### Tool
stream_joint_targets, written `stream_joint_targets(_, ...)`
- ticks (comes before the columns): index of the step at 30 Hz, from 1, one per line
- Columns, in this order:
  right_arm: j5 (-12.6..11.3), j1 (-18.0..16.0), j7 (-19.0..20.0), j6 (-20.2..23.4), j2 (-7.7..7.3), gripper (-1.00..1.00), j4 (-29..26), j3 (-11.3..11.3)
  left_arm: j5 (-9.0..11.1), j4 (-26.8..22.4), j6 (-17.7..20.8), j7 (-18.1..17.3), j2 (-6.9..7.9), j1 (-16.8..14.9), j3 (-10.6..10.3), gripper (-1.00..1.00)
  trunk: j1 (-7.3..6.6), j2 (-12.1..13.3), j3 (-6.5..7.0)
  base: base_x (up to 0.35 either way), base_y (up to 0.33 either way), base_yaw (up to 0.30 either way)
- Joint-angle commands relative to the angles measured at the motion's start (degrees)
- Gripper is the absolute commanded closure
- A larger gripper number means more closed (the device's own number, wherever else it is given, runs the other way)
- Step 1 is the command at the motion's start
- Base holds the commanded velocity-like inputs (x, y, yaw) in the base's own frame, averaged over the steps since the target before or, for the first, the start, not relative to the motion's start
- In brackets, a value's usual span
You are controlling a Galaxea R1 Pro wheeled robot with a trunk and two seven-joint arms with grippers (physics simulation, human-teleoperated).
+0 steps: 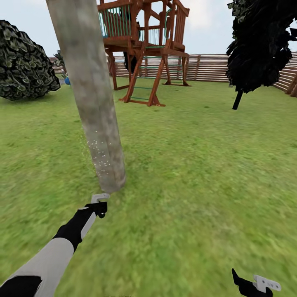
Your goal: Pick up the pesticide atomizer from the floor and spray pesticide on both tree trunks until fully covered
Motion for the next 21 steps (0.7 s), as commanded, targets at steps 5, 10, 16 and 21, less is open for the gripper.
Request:
stream_joint_targets(5, 0.0, 0.0, 0.0, 0.0, 0.00, -1.00, 0.0, 0.0, -0.1, 0.0, 0.0, 0.0, 0.00, 0.0, 0.0, 1.00, 0.00, 0.0, 0.00, 0.001, -0.273, 0.275)
stream_joint_targets(10, 0.0, 0.0, 0.0, 0.0, 0.00, -1.00, 0.0, 0.0, -0.1, 0.1, 0.1, 0.0, 0.07, 0.0, 0.2, 1.00, 0.00, 0.0, 0.00, 0.187, -0.203, 0.106)
stream_joint_targets(16, 0.0, 0.0, 0.0, 0.0, 0.00, -1.00, 0.0, 0.0, -0.1, 0.1, 0.1, 0.0, 0.09, 0.0, 0.2, 1.00, 0.00, 0.0, 0.00, 0.303, -0.101, 0.055)
stream_joint_targets(21, 0.0, 0.0, 0.0, 0.0, 0.00, -1.00, 0.0, 0.0, -0.1, 0.1, 0.1, 0.0, 0.09, 0.0, 0.2, 1.00, 0.00, 0.0, 0.00, 0.279, -0.160, 0.258)
